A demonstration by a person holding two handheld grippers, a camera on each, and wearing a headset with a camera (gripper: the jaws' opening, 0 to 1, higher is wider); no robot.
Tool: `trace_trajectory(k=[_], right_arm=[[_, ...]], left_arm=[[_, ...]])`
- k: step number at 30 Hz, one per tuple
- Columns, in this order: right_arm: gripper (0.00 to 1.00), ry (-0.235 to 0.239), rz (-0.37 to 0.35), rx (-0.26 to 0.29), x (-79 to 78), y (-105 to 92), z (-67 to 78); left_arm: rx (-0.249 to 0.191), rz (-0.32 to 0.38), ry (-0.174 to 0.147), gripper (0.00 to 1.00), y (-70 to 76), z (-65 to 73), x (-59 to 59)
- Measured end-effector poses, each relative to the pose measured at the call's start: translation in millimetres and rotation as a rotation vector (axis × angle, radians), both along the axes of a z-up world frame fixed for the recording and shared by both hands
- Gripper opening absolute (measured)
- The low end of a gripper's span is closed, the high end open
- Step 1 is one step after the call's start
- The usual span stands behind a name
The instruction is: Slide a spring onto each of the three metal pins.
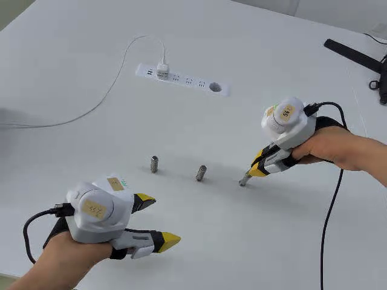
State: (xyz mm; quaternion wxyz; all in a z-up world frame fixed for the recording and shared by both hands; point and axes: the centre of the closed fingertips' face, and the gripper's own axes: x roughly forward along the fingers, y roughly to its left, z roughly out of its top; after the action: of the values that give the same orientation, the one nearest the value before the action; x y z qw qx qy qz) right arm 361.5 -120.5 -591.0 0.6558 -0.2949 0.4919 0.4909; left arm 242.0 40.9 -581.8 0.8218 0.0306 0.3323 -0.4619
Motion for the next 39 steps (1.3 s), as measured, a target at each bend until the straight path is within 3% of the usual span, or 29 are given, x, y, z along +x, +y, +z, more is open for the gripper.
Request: trace_trajectory(k=[22,32,39], right_arm=[[0.13,0.005,0.035,-0.035,-1.6,0.8,-22.6],[0.13,0.013,0.050,-0.054,-3.1,-0.6,-43.6],[0.13,0.017,0.046,-0.054,-1.7,-1.8,-50.4]], left_arm=[[0.002,0.011,0.011,0.57,2.9,-1.8,-2.2],[0.003,0.014,0.015,0.57,4.4,-2.7,-2.9],[0.001,0.025,0.009,0.58,6.5,-0.8,-0.9]])
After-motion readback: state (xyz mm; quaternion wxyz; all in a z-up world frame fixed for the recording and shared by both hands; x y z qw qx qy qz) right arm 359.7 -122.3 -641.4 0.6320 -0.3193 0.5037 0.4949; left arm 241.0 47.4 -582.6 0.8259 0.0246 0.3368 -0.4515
